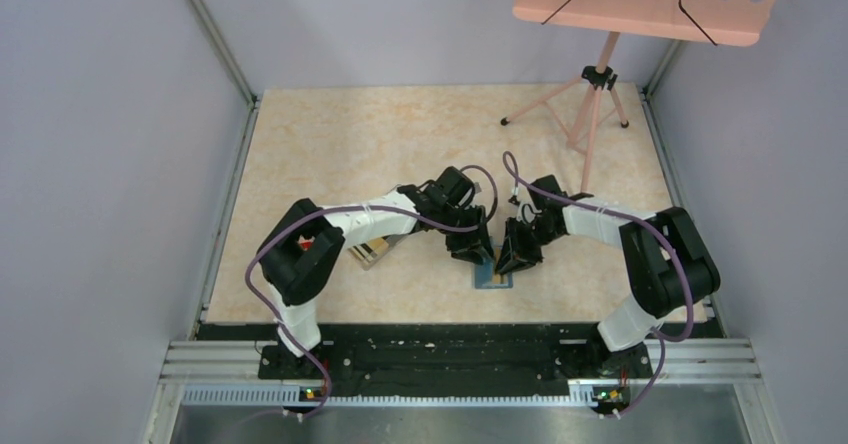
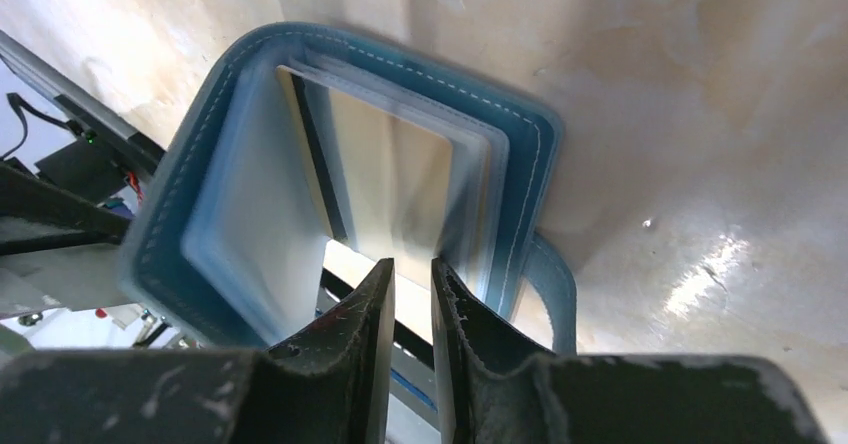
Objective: Put the credit cards into the card holder
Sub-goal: Close the card holder at the center of the board.
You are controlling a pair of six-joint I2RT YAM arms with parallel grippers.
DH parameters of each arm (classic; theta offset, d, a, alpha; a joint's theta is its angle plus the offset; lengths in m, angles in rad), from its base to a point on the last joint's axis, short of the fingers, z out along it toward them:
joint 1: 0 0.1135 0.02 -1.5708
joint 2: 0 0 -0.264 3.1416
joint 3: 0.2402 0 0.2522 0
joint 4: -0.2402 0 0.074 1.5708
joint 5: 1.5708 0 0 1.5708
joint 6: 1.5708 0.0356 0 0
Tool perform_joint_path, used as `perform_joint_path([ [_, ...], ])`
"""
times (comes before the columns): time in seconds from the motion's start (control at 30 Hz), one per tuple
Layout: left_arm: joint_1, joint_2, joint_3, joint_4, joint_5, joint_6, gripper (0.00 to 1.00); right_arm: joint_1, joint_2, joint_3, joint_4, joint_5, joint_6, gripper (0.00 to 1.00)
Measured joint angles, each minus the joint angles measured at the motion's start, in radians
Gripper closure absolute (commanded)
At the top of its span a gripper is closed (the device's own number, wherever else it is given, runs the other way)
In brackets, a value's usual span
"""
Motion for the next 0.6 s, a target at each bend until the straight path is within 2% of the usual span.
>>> perform_joint_path([
  [0.27, -0.018, 0.087, 0.035, 0.043, 0.066, -0.010, 0.52, -0.006, -0.099, 0.079, -0.110, 0.101, -0.018, 0.76],
  [0.43, -0.027, 0.145, 0.054, 0.077, 0.111, -0.015, 0.53, -0.077, -0.168, 0.124, -0.151, 0.107, -0.023, 0.76],
  [0.6, -0.033, 0.196, 0.080, 0.097, 0.140, -0.026, 0.70, -0.137, -0.166, 0.125, -0.180, 0.105, -0.040, 0.76],
])
